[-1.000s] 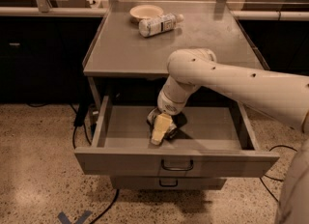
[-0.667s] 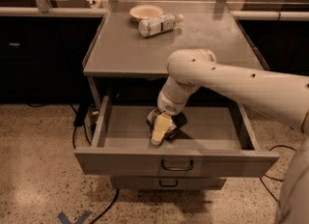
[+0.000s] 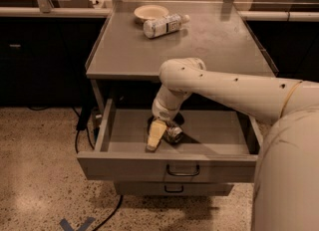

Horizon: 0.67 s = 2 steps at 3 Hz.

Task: Pick 7up can from top drawer and place on counter

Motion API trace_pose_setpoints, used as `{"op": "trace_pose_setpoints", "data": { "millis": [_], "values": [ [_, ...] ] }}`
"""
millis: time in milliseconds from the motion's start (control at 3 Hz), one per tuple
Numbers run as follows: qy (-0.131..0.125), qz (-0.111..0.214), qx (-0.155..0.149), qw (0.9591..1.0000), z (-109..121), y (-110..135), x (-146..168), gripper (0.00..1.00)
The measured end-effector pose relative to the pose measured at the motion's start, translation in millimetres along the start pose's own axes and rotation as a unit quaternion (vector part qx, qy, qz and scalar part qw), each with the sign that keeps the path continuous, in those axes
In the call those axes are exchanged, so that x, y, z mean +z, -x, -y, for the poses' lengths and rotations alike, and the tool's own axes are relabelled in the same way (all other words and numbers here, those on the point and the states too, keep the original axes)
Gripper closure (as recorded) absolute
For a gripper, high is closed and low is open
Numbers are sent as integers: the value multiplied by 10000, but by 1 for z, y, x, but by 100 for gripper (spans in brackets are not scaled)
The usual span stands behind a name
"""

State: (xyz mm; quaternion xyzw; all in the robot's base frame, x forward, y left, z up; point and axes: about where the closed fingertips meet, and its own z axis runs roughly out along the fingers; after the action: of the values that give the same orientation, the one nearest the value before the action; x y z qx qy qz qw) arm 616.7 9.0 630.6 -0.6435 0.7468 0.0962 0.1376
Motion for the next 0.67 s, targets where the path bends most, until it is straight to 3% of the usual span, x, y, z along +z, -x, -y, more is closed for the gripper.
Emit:
{"op": "trace_pose_setpoints", "data": {
  "millis": [333, 667],
  "values": [
    [-369, -102, 110, 9992, 33, -39, -4, 0],
    [-317, -90, 86, 9994, 31, -37, 1, 0]
  ]
}}
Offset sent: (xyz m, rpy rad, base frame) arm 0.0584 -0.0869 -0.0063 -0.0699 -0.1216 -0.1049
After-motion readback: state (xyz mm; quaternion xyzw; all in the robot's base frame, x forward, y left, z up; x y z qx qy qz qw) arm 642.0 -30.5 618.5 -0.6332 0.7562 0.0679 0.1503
